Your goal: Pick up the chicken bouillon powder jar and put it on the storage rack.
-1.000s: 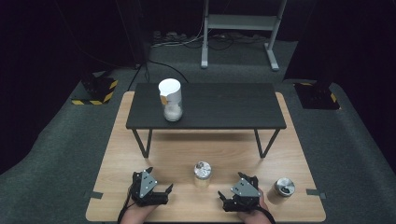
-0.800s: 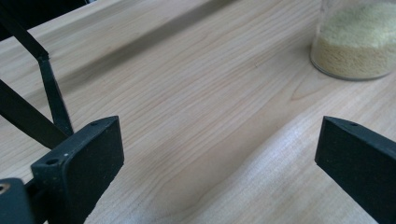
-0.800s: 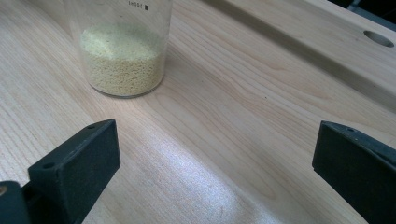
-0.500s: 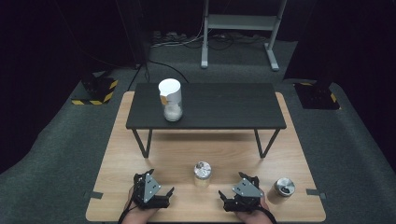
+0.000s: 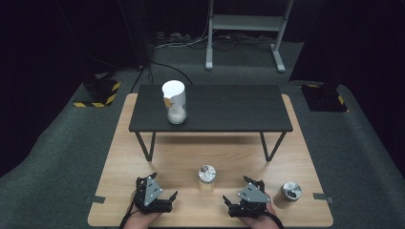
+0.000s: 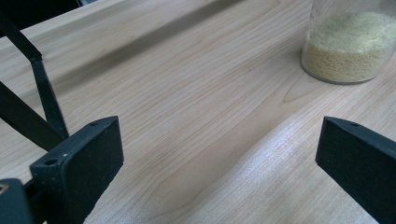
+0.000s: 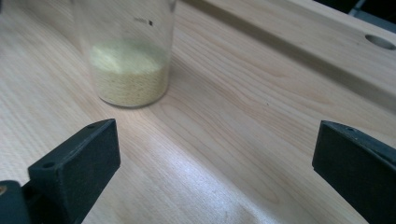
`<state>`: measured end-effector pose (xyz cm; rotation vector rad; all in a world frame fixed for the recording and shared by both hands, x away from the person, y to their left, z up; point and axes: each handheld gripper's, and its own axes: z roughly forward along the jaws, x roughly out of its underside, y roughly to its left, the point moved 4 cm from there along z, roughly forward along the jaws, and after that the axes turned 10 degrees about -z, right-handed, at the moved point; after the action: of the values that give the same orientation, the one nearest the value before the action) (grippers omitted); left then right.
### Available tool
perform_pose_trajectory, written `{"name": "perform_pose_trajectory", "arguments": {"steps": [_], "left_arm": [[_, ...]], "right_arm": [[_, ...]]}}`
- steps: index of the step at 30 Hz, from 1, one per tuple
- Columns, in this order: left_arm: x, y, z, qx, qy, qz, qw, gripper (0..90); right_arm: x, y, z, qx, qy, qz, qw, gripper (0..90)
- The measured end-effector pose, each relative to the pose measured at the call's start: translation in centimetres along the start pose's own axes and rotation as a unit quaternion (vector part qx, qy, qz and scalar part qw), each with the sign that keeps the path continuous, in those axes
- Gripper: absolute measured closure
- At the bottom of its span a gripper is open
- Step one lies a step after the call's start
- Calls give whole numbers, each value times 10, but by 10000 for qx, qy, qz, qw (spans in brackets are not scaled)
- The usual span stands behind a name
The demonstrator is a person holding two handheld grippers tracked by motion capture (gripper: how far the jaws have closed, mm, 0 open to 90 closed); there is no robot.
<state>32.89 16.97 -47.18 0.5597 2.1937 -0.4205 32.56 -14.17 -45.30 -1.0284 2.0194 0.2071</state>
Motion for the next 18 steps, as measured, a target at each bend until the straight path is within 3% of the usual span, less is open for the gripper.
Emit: {"name": "perform_pose_trajectory", "arguments": {"steps": [6, 18], "left_arm": [[0, 0, 0, 19, 8, 38, 10000, 11], [0, -1, 0, 52, 9, 80, 10000, 11]], "right_arm": [[-9, 1, -7, -45, -257, 31, 9997, 0], [-28, 4, -14, -94, -482, 136, 9987, 0]]}}
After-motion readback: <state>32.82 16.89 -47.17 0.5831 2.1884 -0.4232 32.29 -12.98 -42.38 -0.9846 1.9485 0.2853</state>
